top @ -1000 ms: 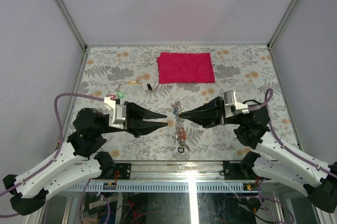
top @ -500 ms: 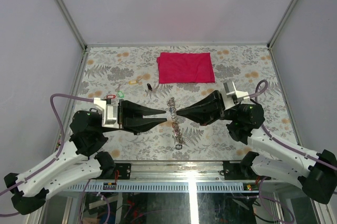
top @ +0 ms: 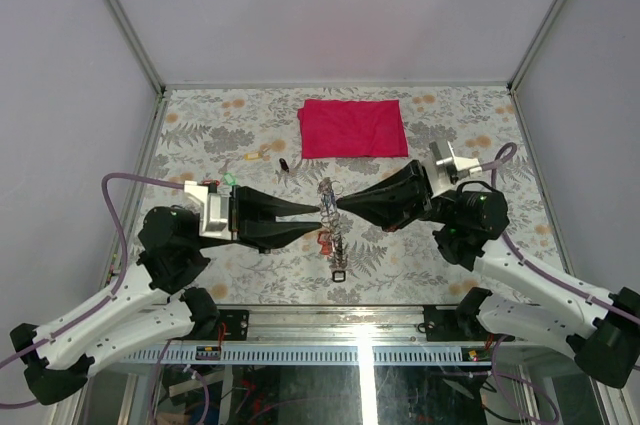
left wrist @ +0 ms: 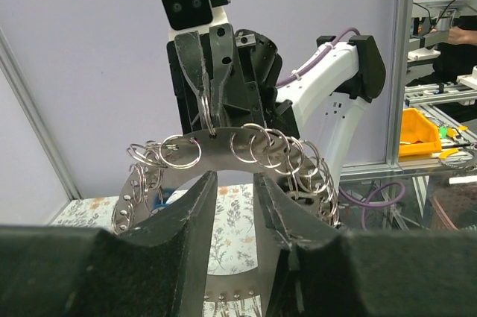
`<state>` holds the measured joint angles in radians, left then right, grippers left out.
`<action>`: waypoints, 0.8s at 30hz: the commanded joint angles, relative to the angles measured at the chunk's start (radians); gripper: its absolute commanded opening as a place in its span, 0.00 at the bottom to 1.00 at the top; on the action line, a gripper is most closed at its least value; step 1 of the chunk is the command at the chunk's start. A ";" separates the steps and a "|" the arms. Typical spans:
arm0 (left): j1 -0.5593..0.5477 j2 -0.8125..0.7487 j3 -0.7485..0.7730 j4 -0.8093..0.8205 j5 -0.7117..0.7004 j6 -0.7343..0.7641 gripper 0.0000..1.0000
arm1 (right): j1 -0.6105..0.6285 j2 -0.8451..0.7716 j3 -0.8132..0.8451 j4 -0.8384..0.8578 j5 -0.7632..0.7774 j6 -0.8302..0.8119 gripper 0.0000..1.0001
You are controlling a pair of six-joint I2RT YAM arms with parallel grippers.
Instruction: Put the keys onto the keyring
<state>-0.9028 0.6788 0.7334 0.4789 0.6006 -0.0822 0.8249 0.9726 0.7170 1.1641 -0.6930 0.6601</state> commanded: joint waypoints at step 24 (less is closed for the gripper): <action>-0.006 0.004 0.066 -0.292 -0.156 0.163 0.37 | 0.006 -0.280 0.218 -1.138 0.146 -1.609 0.00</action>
<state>-0.9028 0.6624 0.7578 0.2134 0.4644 0.0319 0.8257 0.6914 0.8566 0.0914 -0.5991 -0.7120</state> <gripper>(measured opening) 0.368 0.010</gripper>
